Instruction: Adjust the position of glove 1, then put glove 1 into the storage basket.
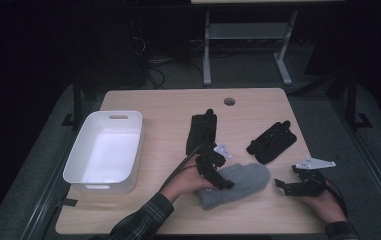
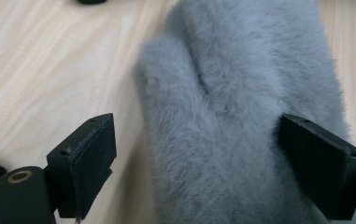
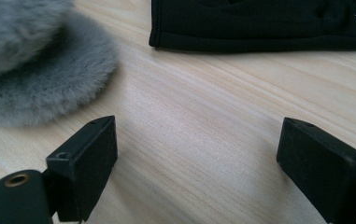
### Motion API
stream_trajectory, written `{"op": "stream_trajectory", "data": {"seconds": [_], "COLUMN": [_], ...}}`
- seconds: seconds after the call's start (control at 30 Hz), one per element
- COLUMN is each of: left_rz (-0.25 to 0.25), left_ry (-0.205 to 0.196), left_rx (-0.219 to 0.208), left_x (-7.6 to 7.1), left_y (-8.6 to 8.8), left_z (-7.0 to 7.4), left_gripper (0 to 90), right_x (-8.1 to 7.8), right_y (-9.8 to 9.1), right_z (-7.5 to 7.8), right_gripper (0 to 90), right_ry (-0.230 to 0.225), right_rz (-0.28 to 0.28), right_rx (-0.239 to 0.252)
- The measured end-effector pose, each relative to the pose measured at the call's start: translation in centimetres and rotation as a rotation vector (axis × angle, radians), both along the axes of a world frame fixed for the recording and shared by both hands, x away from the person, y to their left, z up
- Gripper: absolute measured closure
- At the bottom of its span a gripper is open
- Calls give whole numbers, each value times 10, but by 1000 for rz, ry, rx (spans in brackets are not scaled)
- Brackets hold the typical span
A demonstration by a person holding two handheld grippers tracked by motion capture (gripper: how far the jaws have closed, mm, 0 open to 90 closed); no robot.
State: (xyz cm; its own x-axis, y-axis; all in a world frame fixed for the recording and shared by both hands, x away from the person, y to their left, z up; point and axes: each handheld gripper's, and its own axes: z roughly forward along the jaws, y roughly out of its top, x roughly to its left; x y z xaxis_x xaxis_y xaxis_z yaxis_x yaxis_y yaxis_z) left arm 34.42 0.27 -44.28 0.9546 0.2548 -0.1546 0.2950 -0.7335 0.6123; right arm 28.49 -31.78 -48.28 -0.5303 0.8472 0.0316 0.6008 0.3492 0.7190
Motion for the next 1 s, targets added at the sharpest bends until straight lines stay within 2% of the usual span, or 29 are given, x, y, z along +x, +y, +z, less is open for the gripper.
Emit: {"op": "stream_trajectory", "data": {"seconds": [0.13, 0.17, 0.37, 0.43, 0.5, 0.57, 0.63, 0.67, 0.7, 0.73, 0.77, 1.0], "left_rz": [-32, -51, -70, -93, -97, -107, -112, -121, -130, -130, -144, -140], "left_ry": [16, 29, 45, 73, 75, 99, 104, 108, 125, 125, 147, 165], "left_rx": [31, 51, 74, 63, 63, 54, 54, 57, 56, 56, 51, 32], "left_x": [-1, -2, -2, -4, -4, -3, -4, -4, -3, -3, -2, -1], "left_y": [-3, -6, -9, -11, -11, -10, -10, -10, -10, -10, -9, -7], "left_z": [-5, -7, -11, -12, -12, -12, -12, -11, -11, -11, -11, -9], "left_gripper": [123, 123, 147, 207, 236, 289, 338, 338, 391, 429, 465, 621], "right_x": [0, 0, 0, 1, 1, 1, 1, 1, 1, 1, 1, 1], "right_y": [0, 0, 0, 0, 0, 0, 0, 0, 0, 0, 0, 0], "right_z": [0, 0, 0, 0, 0, 0, 0, 0, 0, 0, 0, 0], "right_gripper": [122, 122, 122, 122, 122, 122, 122, 122, 122, 123, 122, 123], "right_ry": [0, 0, 1, 0, 1, 1, 1, 1, 1, 1, 1, 1], "right_rz": [0, -1, -2, -1, -1, -1, -1, -1, -1, -1, -1, -1], "right_rx": [0, 1, 1, 1, 0, 0, 0, 0, -1, -1, -1, -1]}}
